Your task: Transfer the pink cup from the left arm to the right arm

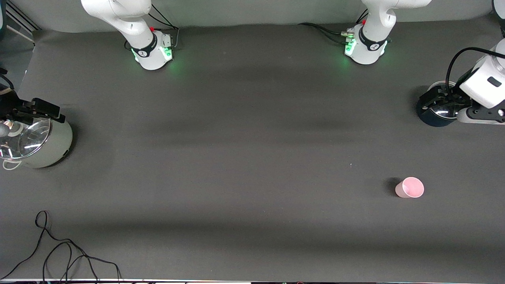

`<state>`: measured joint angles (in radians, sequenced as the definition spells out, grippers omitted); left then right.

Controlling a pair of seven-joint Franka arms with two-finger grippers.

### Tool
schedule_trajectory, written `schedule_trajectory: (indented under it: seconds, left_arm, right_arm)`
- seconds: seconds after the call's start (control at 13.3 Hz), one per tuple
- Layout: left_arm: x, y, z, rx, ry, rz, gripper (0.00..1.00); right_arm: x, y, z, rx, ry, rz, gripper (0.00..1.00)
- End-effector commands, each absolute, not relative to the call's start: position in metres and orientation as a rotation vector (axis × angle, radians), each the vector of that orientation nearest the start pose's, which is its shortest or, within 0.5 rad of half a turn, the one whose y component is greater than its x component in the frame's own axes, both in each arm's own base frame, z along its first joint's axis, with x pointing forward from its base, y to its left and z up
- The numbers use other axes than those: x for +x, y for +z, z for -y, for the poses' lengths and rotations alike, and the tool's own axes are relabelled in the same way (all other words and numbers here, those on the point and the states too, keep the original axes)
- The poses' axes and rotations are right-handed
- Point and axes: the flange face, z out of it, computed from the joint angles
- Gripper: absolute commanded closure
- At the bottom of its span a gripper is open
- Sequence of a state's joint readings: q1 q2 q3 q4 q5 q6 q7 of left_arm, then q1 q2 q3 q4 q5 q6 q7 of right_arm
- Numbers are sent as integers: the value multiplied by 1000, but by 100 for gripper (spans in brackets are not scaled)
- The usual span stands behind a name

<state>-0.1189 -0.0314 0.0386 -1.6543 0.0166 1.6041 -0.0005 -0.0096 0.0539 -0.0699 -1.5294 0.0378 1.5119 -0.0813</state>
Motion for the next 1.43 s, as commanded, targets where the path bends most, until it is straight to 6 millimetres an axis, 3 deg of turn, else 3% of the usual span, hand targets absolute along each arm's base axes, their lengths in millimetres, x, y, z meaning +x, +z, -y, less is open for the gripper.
schedule_trajectory:
  seconds: [0.0, 1.05, 1.35]
  left_arm:
    - [548, 610, 43, -3120, 16, -142, 0]
    - [550, 607, 45, -3120, 44, -101, 0]
    - [565, 605, 38, -3115, 30, -144, 0]
  right_arm:
    - [566, 613, 39, -3096, 87, 33, 0]
    - [564, 611, 39, -3095, 103, 33, 0]
    - [564, 612, 39, -3095, 101, 28, 0]
